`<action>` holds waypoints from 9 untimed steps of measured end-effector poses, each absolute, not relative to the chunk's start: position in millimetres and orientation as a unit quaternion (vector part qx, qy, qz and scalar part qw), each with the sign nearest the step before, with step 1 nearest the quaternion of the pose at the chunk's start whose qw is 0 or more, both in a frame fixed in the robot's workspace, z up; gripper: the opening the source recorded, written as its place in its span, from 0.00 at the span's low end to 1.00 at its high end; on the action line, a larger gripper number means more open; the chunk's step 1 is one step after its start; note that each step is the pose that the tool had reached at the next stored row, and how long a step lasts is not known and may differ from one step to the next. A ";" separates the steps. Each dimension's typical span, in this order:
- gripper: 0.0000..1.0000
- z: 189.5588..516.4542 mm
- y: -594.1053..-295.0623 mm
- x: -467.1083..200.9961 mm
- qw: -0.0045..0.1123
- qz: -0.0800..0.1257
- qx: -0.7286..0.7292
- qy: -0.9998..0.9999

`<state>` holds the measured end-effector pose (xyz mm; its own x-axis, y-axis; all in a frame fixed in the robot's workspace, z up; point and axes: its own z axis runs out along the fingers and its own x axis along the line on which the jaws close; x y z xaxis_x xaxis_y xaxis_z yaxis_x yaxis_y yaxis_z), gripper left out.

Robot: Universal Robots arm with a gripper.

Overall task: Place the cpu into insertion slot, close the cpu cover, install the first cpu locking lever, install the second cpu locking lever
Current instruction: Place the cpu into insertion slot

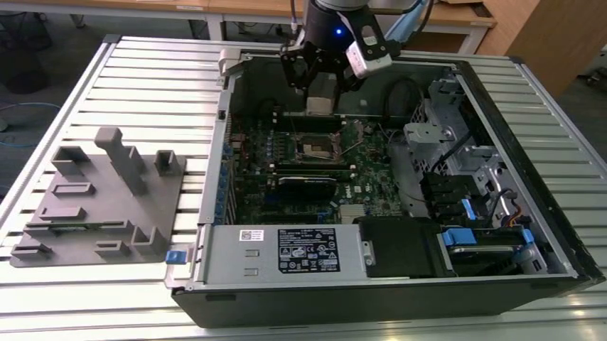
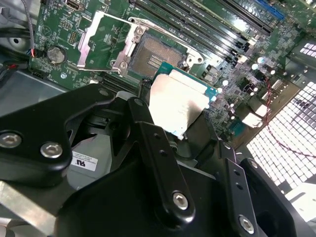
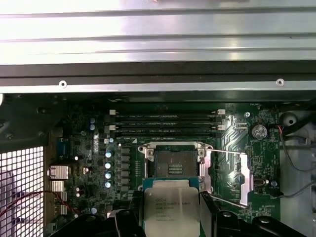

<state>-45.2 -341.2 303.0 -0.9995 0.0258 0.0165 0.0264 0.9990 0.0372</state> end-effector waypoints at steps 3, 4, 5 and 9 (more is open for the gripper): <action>0.54 301.4 -341.2 -45.2 0.008 -0.019 -0.013 -1.000; 0.54 301.0 -341.2 -45.2 0.008 -0.019 -0.013 -1.000; 0.54 300.6 -341.2 -45.3 0.008 -0.019 -0.013 -1.000; 0.54 297.7 -341.3 -45.3 0.008 -0.019 -0.013 -1.000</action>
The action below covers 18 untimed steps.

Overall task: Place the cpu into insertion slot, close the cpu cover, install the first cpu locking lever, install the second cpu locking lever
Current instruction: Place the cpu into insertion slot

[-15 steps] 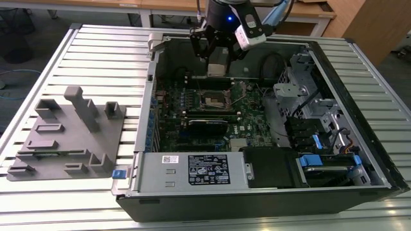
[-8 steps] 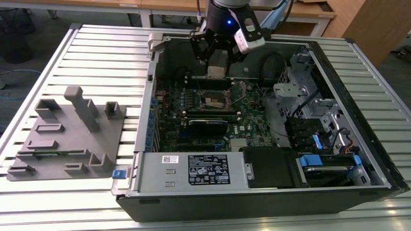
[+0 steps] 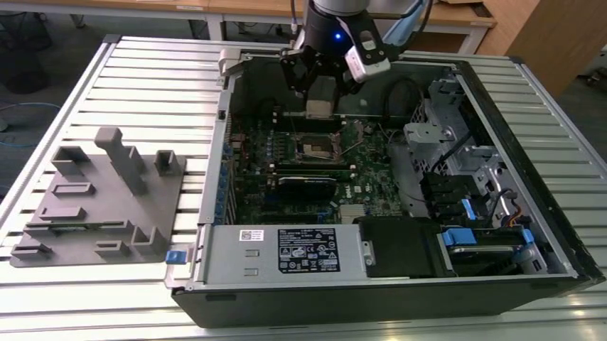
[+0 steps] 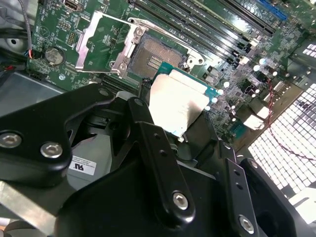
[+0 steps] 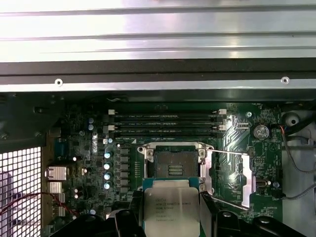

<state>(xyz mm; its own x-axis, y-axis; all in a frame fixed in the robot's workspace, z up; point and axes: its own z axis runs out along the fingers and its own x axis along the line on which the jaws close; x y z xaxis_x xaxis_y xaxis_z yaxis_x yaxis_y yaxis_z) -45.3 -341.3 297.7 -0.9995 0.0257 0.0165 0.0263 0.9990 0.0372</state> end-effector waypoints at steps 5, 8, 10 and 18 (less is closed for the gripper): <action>0.54 293.1 -341.3 -45.3 0.008 -0.019 -0.013 -1.000; 0.54 290.6 -341.2 -45.3 0.008 -0.019 -0.013 -1.000; 0.54 289.2 -341.2 -45.3 0.008 -0.019 -0.013 -1.000; 0.54 285.3 -341.3 -45.3 0.008 -0.019 -0.013 -1.000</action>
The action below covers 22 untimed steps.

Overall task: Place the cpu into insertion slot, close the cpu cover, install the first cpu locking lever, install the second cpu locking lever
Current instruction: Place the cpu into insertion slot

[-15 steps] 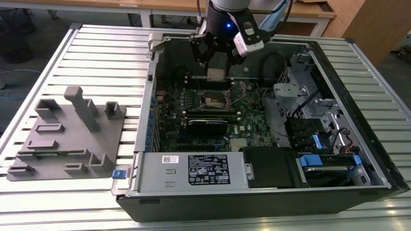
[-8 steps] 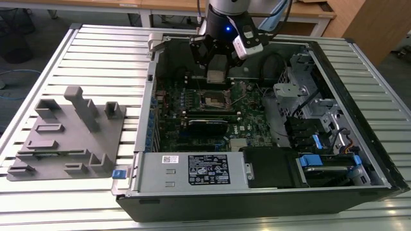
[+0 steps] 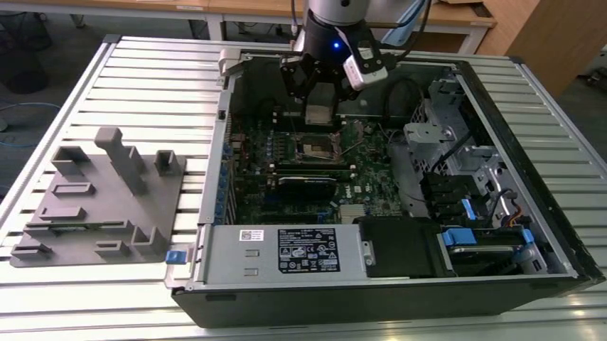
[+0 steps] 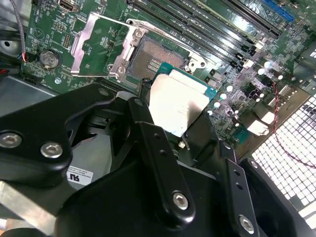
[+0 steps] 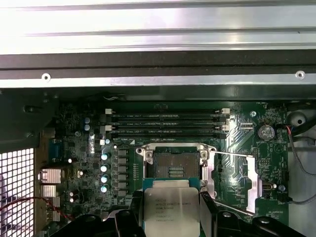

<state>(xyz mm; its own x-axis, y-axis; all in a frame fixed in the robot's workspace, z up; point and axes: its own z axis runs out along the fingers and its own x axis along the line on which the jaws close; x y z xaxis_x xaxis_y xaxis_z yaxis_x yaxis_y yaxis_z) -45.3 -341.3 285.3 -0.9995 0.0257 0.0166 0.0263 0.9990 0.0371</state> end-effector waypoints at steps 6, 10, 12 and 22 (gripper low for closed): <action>0.54 282.1 -341.3 -45.3 0.008 -0.018 -0.013 -1.000; 0.54 279.5 -341.3 -45.3 0.008 -0.019 -0.013 -1.000; 0.54 278.9 -341.2 -45.3 0.008 -0.019 -0.013 -1.000; 0.54 273.1 -341.3 -45.4 0.007 -0.019 -0.013 -1.000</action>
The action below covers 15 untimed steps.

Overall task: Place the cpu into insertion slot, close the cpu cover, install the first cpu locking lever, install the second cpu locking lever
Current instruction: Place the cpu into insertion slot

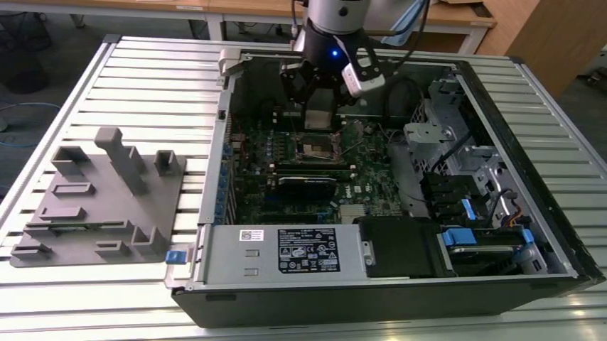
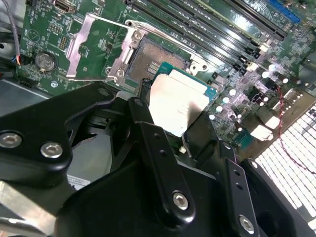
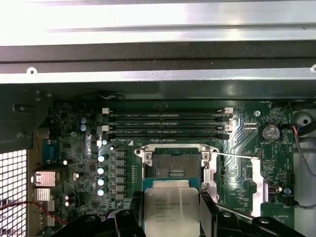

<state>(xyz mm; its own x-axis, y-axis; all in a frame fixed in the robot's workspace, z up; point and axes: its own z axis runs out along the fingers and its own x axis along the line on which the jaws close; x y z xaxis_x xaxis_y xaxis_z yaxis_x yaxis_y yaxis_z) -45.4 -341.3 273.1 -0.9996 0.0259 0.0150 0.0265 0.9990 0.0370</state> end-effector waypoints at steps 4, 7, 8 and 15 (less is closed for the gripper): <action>0.54 266.0 -341.2 -45.7 0.005 -0.019 -0.013 -1.000; 0.54 262.1 -341.2 -45.9 0.003 -0.019 -0.013 -1.000; 0.54 261.9 -341.3 -45.9 0.003 -0.019 -0.013 -1.000; 0.54 259.3 -341.3 -45.9 0.002 -0.019 -0.063 -0.998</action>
<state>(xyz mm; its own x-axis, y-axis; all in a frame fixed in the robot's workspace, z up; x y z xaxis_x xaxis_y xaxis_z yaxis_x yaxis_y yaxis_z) -45.9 -341.3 259.3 -0.9921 0.1256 0.0067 0.1258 0.9914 0.0371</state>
